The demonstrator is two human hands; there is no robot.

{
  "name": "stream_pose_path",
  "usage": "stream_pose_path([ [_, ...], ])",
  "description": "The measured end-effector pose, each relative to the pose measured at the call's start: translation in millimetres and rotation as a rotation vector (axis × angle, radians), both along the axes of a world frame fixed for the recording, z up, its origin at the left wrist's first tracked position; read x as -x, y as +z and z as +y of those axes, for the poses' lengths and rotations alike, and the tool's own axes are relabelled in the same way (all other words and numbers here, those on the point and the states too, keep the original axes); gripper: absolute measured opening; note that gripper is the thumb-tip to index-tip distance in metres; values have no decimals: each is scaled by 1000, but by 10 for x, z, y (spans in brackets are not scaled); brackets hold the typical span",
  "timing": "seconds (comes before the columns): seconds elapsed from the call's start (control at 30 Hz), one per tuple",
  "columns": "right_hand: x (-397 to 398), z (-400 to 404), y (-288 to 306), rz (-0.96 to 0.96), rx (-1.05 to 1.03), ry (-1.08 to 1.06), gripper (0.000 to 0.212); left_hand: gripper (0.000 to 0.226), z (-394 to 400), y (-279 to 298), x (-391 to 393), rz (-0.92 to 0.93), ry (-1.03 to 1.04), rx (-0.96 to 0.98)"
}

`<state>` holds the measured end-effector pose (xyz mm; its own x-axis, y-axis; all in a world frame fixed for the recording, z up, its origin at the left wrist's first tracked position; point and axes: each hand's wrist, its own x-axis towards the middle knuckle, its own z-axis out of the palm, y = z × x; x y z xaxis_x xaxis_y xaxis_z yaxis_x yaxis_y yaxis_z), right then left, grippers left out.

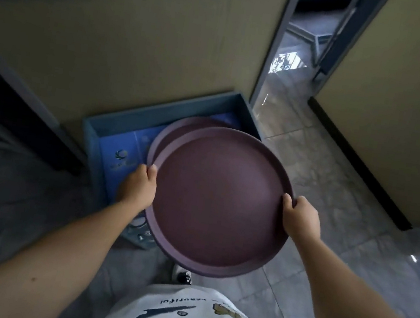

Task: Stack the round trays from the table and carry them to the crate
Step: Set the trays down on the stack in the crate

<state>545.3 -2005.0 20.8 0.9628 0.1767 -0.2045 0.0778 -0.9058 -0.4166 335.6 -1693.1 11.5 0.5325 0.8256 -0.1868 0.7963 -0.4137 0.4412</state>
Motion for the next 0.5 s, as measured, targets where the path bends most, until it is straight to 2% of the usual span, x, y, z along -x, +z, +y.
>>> stream_pose_path([
  [0.2, -290, 587, -79, 0, 2, 40, 43, 47, 449, -39, -143, 22, 56, -22],
  [0.5, -625, 1046, -417, -6, 180, 131, 43, 43, 798, -268, -453, 159, 29, -44],
])
